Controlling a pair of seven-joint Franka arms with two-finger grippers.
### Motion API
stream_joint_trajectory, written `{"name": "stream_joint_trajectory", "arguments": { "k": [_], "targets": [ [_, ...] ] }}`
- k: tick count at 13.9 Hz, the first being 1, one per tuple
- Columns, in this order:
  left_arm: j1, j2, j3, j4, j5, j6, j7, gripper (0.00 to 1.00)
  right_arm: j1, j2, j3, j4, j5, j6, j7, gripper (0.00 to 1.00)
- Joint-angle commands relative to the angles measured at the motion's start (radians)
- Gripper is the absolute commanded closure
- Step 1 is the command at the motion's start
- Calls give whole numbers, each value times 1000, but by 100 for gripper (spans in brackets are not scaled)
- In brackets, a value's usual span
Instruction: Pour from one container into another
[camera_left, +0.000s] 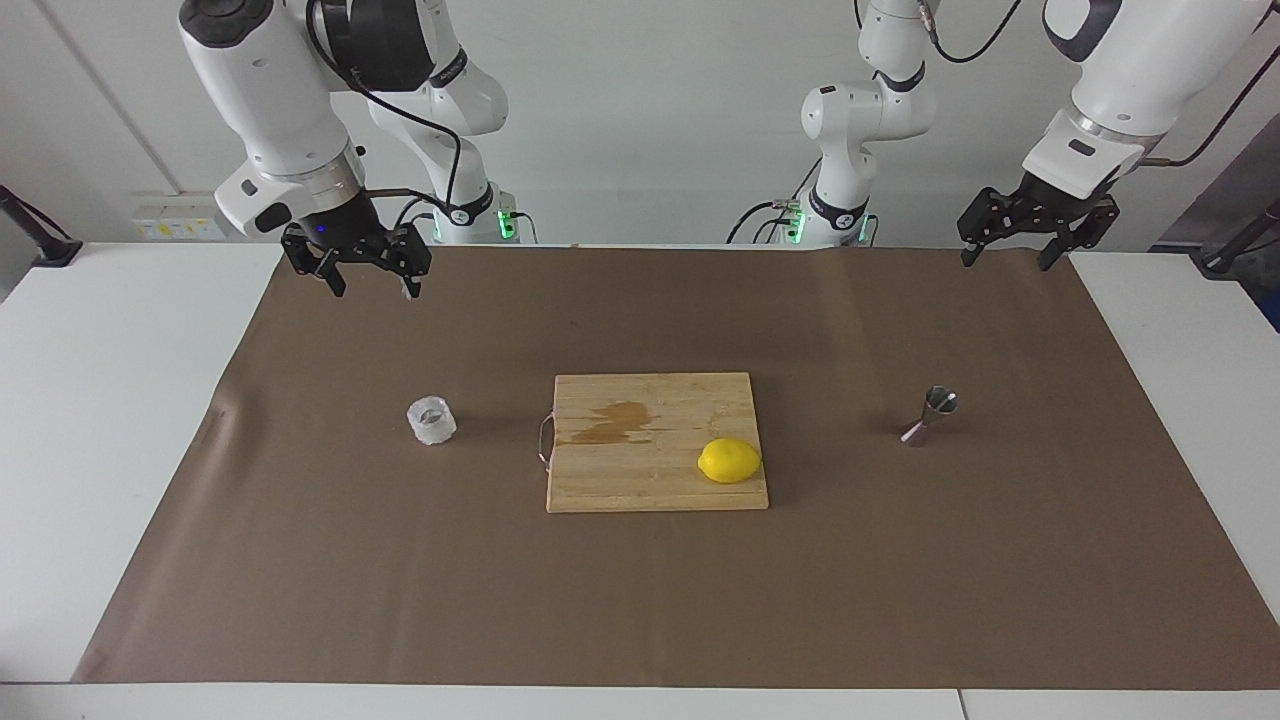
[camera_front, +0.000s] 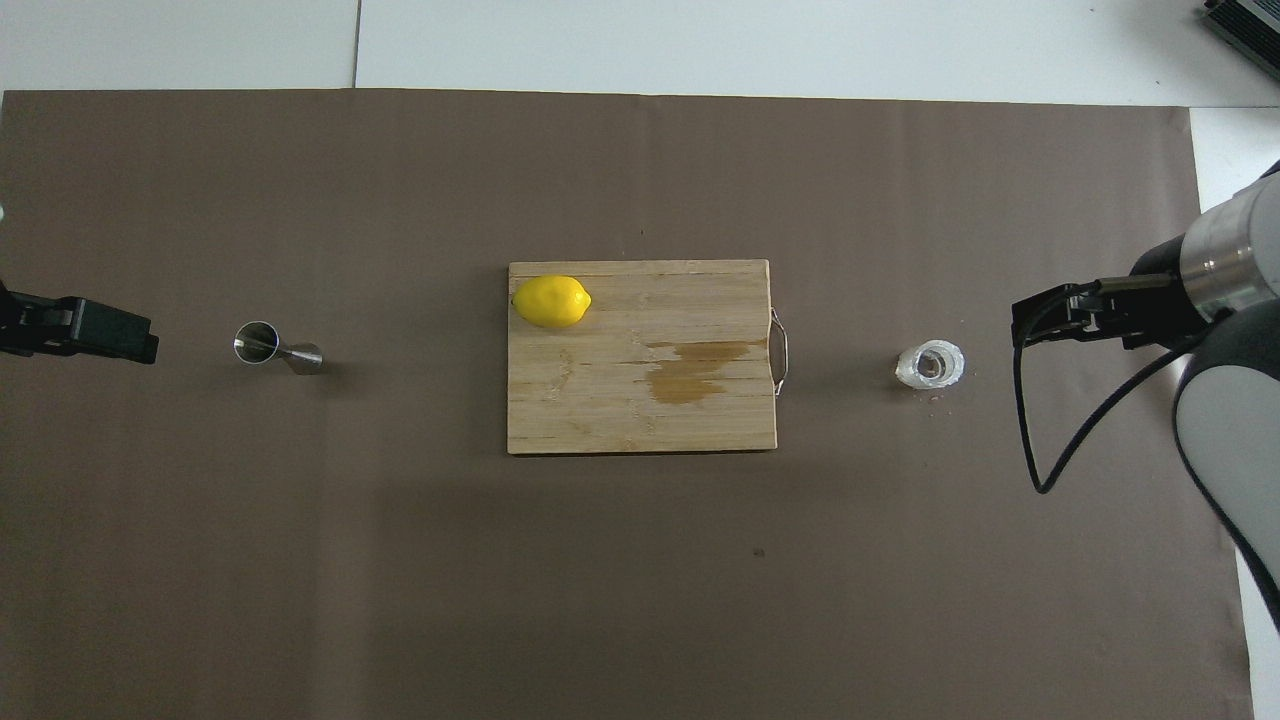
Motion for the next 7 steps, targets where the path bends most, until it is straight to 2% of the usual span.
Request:
{"name": "stream_joint_trajectory", "arguments": {
  "k": [1, 3, 5, 7],
  "targets": [
    [53, 39, 7, -26, -34, 83, -5, 0, -18, 6, 9, 10, 26, -12, -26, 0],
    [113, 93, 7, -27, -70, 113, -17, 0, -18, 6, 9, 11, 26, -12, -26, 0],
    [185, 127, 7, -44, -141, 149, -126, 0, -18, 6, 9, 11, 26, -12, -26, 0],
    [208, 121, 7, -139, -163, 225, -192, 0, -18, 6, 9, 11, 26, -12, -26, 0]
  ]
}}
